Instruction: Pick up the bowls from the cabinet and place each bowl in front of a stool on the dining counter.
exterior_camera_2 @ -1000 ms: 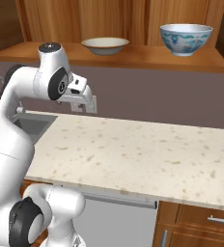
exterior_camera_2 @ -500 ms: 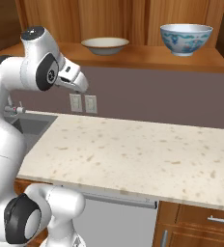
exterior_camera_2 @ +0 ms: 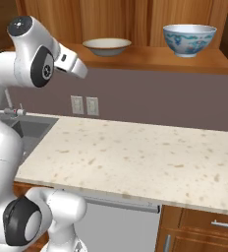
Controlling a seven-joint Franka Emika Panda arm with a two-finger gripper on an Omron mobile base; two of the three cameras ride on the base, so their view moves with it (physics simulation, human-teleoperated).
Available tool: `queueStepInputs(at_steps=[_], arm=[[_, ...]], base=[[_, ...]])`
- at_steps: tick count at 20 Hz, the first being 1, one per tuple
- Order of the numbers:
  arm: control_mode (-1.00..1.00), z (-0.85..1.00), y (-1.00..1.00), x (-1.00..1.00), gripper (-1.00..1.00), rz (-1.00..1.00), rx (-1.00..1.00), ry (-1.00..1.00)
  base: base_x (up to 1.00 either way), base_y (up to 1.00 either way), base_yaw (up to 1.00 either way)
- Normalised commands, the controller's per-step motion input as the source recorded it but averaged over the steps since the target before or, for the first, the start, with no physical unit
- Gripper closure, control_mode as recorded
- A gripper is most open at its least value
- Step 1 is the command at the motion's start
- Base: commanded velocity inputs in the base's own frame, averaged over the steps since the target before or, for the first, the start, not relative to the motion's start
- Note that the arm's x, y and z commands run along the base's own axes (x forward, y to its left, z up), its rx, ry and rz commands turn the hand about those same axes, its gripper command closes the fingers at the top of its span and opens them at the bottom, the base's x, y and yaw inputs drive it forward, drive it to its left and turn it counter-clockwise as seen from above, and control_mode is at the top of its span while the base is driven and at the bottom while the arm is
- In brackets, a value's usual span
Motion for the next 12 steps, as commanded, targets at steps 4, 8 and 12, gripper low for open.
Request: queueStepInputs(at_steps=[4, 8, 12], arm=[[-1.00, 0.21, -0.08, 0.15, -1.00, -0.02, 0.06, -0.14], [-1.00, 0.19, -0.21, 0.26, -1.00, -0.05, 0.13, -0.02], [-1.00, 0.28, -0.32, 0.25, -1.00, -0.05, 0.16, 0.00]], base=[[0.00, 0.00, 0.00], [0.00, 0.00, 0.00], [0.00, 0.00, 0.00]])
